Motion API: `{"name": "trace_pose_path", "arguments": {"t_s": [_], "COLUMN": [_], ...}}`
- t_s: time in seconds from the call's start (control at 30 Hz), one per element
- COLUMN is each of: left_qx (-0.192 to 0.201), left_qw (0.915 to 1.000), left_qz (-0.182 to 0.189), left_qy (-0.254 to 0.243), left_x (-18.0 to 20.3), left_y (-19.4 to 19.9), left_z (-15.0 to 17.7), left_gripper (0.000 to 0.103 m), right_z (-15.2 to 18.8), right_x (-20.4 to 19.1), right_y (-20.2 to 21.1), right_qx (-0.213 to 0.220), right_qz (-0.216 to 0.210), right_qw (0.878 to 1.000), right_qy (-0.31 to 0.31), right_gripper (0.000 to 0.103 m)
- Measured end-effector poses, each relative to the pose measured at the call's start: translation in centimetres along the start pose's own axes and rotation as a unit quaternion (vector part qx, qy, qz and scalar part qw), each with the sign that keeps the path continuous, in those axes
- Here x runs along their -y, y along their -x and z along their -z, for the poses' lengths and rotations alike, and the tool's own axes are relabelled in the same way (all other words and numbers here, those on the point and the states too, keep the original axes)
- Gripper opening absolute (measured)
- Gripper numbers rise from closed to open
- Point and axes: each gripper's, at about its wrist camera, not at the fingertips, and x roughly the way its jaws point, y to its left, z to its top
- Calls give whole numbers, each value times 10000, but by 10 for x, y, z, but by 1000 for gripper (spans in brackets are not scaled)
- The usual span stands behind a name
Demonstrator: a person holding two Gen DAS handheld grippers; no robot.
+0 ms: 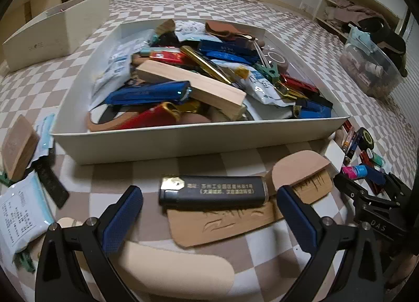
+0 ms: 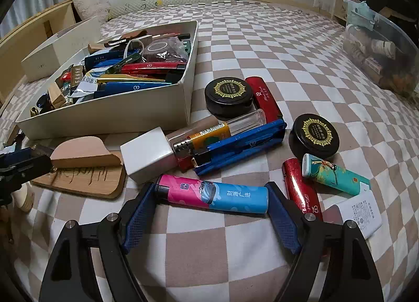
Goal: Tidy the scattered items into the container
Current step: 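Grasp and lift the black lighter with the left gripper while the right grasps the pink-blue lighter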
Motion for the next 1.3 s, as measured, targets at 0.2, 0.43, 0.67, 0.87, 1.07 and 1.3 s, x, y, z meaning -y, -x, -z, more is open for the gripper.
{"name": "trace_pose_path", "arguments": {"t_s": [0.2,0.43,0.67,0.87,1.07,1.3], "left_qx": [-34,23,47,55,176,88], "left_qw": [9999,9999,9999,10000,9989,9960], "left_qz": [-81,-28,15,42,275,479], "left_qy": [-135,-116,-117,-48,-325,-752], "left_x": [5,4,-1,-6,3,28], "left_y": [-7,-6,0,9,34,53], "left_z": [-2,-3,1,8,21,50], "left_gripper": [101,83,83,83,83,83], "right_z": [1,1,1,0,1,17], "right_x": [1,1,1,-2,-10,-21], "right_y": [0,0,0,-1,4,21], "right_qx": [19,19,21,63,107,26], "right_qz": [-6,-8,-9,57,-4,-407], "right_qw": [10000,10000,10000,10000,9997,9981], "right_qy": [-3,-4,-5,50,214,465], "right_gripper": [83,83,83,83,83,83]}}
